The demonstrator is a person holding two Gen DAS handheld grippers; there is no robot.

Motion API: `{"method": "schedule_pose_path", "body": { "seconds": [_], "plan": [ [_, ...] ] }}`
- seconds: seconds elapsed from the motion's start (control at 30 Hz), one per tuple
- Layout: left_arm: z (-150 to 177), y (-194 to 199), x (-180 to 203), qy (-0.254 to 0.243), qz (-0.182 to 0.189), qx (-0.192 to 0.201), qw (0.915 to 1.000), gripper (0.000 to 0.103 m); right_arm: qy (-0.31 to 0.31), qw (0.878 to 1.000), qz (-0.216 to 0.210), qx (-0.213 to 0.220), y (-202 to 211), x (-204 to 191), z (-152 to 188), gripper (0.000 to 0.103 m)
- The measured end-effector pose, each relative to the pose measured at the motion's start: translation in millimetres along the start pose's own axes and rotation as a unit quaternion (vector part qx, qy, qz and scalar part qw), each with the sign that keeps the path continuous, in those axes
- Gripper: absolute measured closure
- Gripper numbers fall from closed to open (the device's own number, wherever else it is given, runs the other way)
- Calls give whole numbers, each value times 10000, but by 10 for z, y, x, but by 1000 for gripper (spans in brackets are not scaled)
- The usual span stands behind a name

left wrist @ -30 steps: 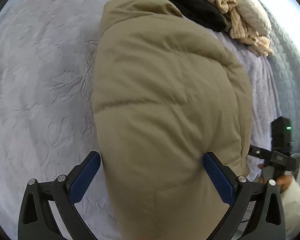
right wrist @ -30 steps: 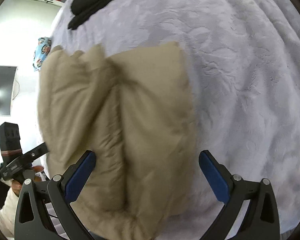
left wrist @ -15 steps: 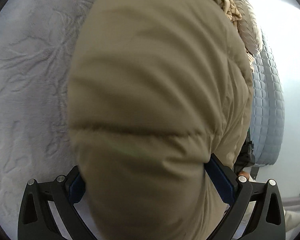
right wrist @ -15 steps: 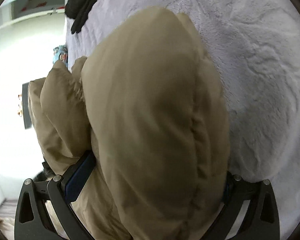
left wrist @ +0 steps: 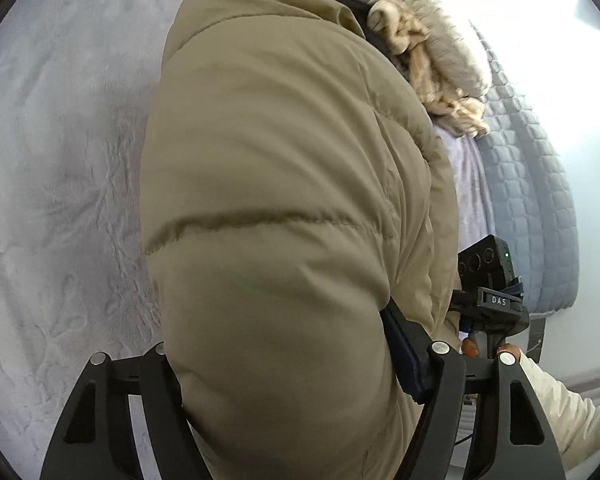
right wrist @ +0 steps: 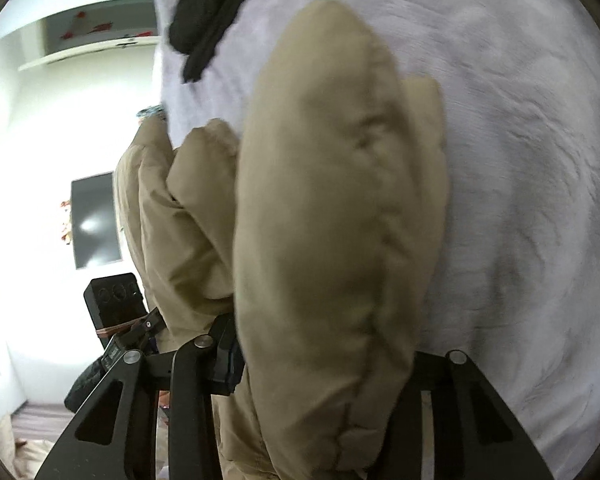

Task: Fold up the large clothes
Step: 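Grasp the jacket bundle with both tools and lift it off the bed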

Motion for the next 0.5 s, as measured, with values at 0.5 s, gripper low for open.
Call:
{"method": "schedule_pose_path", "body": {
  "seconds": [0.5],
  "plan": [
    [-337,1763,-1594,93,-406,766,9962,28,677,9974,-167,207,-1289,-1341,301,59]
  ]
}}
Point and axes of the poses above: each gripper's, at about its wrist camera, not at the fingertips, and y roughly against the way its jaws point, x to its right, z to its underside, the point moved 7 cm from there along -y, roughly the way its jaws point, and after that the axes turned 9 degrees about -y, right-handed, at the moved point
